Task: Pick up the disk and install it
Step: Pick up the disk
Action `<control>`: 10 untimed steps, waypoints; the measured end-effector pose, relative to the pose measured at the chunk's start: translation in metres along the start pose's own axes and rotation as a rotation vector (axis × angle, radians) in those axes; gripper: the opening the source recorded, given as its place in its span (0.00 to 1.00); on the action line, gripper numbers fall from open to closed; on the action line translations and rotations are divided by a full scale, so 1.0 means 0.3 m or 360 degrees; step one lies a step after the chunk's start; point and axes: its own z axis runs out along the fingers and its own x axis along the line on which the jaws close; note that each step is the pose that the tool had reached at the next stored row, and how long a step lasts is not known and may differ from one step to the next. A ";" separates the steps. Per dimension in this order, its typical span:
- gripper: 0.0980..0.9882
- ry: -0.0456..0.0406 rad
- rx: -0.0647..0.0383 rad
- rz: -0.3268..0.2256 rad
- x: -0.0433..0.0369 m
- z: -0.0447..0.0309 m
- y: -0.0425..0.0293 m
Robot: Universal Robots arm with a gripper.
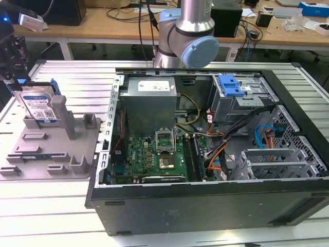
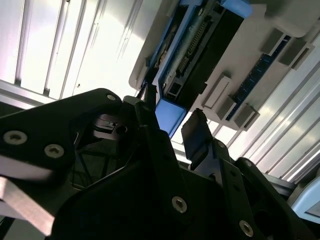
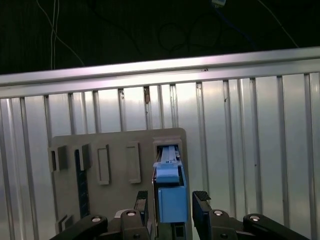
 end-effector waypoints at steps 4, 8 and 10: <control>0.43 0.0000 0.0000 0.0000 -0.001 0.008 0.000; 0.43 0.0000 0.0000 0.0000 -0.001 0.017 0.000; 0.43 0.0000 0.0000 0.0000 -0.001 0.021 0.001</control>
